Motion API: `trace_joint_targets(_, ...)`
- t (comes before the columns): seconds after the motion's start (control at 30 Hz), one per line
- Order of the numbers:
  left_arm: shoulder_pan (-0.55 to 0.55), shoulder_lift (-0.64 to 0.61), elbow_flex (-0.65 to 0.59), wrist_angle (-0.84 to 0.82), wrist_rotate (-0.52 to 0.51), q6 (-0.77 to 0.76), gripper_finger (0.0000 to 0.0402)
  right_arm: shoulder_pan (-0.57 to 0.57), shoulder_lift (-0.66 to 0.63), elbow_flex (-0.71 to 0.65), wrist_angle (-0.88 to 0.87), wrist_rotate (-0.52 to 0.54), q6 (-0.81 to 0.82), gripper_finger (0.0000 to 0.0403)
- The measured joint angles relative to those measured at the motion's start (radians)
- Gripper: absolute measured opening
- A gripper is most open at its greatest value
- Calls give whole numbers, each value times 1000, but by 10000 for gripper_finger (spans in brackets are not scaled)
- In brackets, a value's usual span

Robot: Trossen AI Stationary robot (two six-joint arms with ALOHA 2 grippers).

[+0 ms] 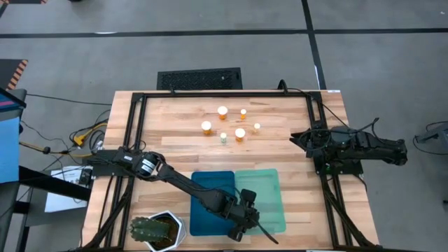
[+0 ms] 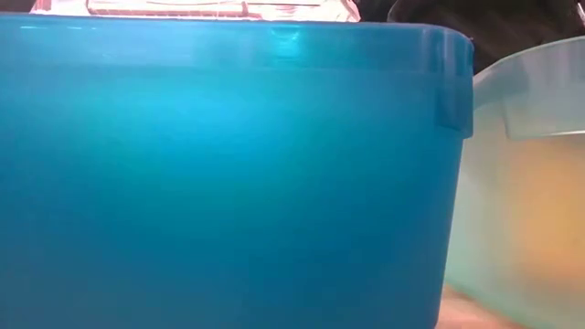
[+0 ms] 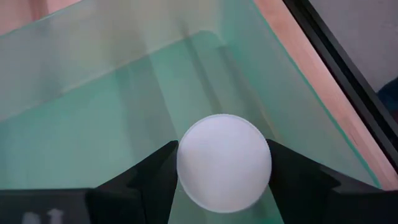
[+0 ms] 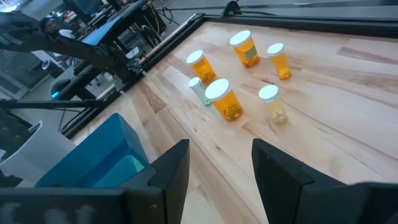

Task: Pick and place medicine bottles into bin by pill shape (circle, oval)
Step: Put the bottom large orange pill bottle into the green bin, then put the small green pill bottle into the blue bin

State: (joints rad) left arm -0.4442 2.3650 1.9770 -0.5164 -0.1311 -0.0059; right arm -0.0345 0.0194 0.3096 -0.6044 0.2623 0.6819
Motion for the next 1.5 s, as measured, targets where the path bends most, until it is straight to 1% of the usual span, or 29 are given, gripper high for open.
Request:
trace_joint_targets(0.17, 1, 6, -1, -24, -13, -28, 264, 0, 0, 0, 0, 0, 0, 184)
trace_joint_targets(0.3, 2, 6, 31, -43, -15, -42, 294, 0, 0, 0, 0, 0, 0, 186)
trace_joint_targets(0.5, 6, 5, 104, -86, -26, -9, 299, 0, 0, 0, 0, 0, 0, 183)
trace_joint_targets(0.63, 28, 5, 189, -155, -33, -9, 299, 0, 0, 0, -1, 0, 0, 183)
trace_joint_targets(0.73, 61, 5, 285, -258, -53, -18, 299, 0, 0, 0, -1, 0, 0, 185)
trace_joint_targets(0.8, 93, 5, 368, -352, -92, -22, 300, 0, 0, 0, -1, 0, 0, 186)
trace_joint_targets(0.83, 112, -8, 382, -374, -118, -19, 300, 0, 0, 0, -1, 0, 0, 187)
trace_joint_targets(0.93, 177, -110, 325, -432, -174, -19, 300, 0, 0, 0, -1, 0, 0, 186)
trace_joint_targets(1.07, 277, -221, 323, -529, -200, -17, 300, 0, 0, 0, -3, 0, 0, 184)
trace_joint_targets(1.13, 330, -257, 324, -572, -204, -2, 300, 0, 0, 0, 0, 0, 0, 184)
trace_joint_targets(1.2, 385, -275, 323, -616, -185, -2, 300, 0, 0, 0, -5, 0, 0, 186)
trace_joint_targets(1.33, 492, -285, 311, -651, -101, 10, 300, 0, 0, 0, -3, 0, -1, 189)
trace_joint_targets(1.4, 539, -291, 273, -631, -54, 20, 300, 0, 0, 0, -2, 0, -10, 189)
trace_joint_targets(1.47, 576, -293, 213, -625, -27, 24, 300, 0, 0, 0, 0, 0, -18, 188)
trace_joint_targets(1.5, 590, -293, 168, -594, -14, 25, 300, 0, 0, 0, 1, 0, -23, 188)
